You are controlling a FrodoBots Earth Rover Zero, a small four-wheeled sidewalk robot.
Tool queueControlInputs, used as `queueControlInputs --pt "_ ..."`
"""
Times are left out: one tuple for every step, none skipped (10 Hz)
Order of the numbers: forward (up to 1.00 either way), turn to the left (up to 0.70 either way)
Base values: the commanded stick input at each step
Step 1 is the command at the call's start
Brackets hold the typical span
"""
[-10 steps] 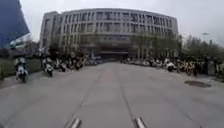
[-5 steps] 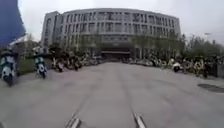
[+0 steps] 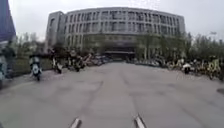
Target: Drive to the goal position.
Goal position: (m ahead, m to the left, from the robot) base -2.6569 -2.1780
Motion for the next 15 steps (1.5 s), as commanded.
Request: queueControlInputs --pt "1.0 0.05" --pt "1.0 0.04" --pt "1.0 -0.35" --pt "1.0 -0.35" --pt "1.0 -0.35" --pt "1.0 -0.23" --pt "1.0 -0.08" --pt "1.0 0.02" --pt "1.0 0.05" --pt "1.0 0.05" --pt "1.0 0.04" --pt "1.0 -0.35" --pt "1.0 -0.35" --pt "1.0 -0.35" --pt "1.0 -0.35"
